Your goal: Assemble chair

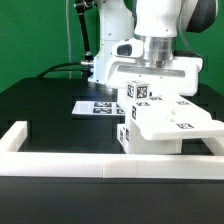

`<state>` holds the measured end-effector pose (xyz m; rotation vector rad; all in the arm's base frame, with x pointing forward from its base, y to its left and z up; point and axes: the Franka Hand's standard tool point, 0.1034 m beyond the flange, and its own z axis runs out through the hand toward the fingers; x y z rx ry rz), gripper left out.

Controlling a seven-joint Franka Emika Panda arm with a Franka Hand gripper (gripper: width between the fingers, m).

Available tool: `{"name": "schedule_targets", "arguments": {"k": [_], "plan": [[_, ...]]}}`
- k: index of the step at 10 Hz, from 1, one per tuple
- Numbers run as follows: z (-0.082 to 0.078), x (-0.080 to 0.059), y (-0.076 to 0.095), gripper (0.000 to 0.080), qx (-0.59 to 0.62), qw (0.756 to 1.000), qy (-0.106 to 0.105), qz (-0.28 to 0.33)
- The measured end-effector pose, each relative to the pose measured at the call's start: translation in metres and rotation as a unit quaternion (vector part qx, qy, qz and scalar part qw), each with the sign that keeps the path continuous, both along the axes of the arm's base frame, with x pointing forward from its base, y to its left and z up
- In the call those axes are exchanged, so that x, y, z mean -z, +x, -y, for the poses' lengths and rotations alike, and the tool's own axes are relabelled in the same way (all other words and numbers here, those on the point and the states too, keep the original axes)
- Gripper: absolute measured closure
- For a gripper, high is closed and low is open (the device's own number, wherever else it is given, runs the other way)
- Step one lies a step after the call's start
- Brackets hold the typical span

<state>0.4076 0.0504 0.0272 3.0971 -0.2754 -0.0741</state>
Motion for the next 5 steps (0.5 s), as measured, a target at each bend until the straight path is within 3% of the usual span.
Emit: {"name": "schedule_targets", "arguments": {"k": [5], "plan": [[0.0013, 0.0028, -0.0104, 0.015, -0.001, 1.0, -0.002, -0.005]]}}
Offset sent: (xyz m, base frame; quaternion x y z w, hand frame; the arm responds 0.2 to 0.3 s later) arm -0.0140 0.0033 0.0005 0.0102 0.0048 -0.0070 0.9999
